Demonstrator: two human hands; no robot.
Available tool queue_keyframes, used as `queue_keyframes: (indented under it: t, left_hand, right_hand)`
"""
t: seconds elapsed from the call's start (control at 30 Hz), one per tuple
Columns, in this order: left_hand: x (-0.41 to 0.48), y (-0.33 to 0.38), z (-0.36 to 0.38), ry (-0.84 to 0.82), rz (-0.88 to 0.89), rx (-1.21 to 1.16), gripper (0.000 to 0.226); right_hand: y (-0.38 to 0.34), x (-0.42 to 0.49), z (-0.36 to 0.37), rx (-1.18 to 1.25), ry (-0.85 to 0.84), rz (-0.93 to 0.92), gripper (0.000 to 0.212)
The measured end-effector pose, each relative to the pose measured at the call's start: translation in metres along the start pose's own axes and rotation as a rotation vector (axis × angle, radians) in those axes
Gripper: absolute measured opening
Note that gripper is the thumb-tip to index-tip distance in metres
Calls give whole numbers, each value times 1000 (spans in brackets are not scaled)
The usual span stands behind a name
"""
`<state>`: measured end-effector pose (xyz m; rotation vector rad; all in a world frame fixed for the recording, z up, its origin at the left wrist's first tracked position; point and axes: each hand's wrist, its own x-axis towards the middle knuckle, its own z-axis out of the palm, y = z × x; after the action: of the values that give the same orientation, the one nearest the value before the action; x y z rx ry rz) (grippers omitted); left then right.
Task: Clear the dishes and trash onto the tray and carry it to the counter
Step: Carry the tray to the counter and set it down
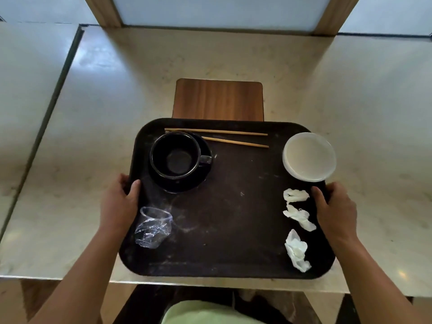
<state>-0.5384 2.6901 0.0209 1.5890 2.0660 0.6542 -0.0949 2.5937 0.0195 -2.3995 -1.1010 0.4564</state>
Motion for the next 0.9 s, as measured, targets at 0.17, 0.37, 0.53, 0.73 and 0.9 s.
queue_keyframes:
  t: [0.17,0.37,0.53,0.73,0.9]
  left_hand:
    - [24,-16,20,-10,-42,17,17]
    - [44,-22,26,1,-41,19,15]
    - [47,-25,28,32,-4,47,16]
    - [50,-26,29,18,13,76,13]
    - [51,-25,19,-78,4,114,16]
  right_hand:
    - [-10,21,25,-37,41,-15,24]
    - [-17,32,47,-92,71,-42,24]
    - [-15,34,55,-130,96,-35,26]
    - [-16,31,57,-148,97,-48,25]
    - [-17,31,48,-165,13,-87,23]
